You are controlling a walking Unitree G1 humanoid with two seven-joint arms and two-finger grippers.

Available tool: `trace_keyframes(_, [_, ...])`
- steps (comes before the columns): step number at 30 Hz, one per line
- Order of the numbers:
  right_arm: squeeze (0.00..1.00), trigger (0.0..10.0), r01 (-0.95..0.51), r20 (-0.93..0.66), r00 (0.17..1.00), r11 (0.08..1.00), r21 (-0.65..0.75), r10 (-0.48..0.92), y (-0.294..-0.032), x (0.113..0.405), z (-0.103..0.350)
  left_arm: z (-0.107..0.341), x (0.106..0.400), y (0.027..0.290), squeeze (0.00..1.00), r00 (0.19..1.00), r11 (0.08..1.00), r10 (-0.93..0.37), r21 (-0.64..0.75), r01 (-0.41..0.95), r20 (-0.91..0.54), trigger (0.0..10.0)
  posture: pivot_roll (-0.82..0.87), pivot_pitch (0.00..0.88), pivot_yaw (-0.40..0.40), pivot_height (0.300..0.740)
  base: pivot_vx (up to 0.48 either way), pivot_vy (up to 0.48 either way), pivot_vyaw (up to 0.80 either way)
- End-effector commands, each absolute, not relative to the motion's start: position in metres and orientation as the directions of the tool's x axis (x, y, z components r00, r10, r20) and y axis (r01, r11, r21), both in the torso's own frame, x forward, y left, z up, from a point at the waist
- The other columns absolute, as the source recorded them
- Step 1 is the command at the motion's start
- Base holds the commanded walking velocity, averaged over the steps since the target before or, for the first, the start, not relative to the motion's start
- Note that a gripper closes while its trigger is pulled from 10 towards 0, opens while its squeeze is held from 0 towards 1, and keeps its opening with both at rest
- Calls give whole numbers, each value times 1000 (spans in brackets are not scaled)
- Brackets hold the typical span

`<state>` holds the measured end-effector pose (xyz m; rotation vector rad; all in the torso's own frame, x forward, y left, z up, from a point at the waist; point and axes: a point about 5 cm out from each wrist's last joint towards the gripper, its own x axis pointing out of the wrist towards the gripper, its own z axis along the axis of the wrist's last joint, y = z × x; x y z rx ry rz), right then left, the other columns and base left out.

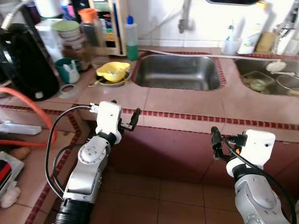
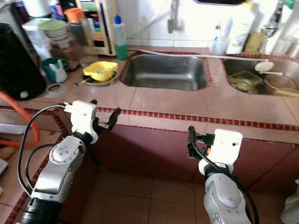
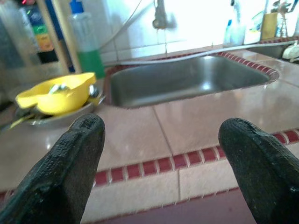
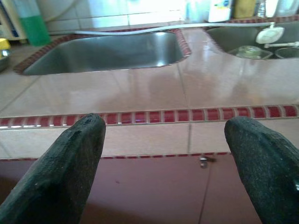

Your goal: Kitchen organization

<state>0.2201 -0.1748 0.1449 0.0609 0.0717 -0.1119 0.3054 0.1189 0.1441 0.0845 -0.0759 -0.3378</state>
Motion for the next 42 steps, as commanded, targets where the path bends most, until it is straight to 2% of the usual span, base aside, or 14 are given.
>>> trace_keyframes(1, [0,10000,104,-72,992,993,57,-100,-174,221,147,146,307,121,0,944,943,-323,110,315,66,10000,60,0,32,740,0,0,-781])
trace_keyframes(7, [0,10000,94,-72,993,994,59,-89,-172,222,147,150,309,124,0,951,954,-287,126,273,114,10000,60,0,30,740,0,0,-781])
trace_keyframes(13, [0,10000,89,-74,994,994,57,-85,-172,221,147,148,305,116,0,931,934,-354,75,348,92,10000,54,0,31,740,0,0,-768])
trace_keyframes(25, [0,10000,78,-62,995,996,50,-75,-173,221,150,152,303,110,0,915,924,-383,81,375,126,10000,45,0,28,740,0,0,-784])
trace_keyframes(31, [0,10000,44,3,999,999,-27,-44,-171,222,163,167,301,115,0,927,950,-312,72,304,208,10000,42,0,27,740,0,0,-786])
trace_keyframes(35, [0,10000,37,40,999,999,-28,-36,-170,222,171,176,300,117,0,926,959,-284,74,275,249,10000,45,0,26,740,0,0,-758])
trace_keyframes(42, [0,10000,17,51,999,1000,-4,-17,-167,224,175,183,301,116,0,921,958,-288,66,280,262,10000,51,0,23,740,0,0,0])
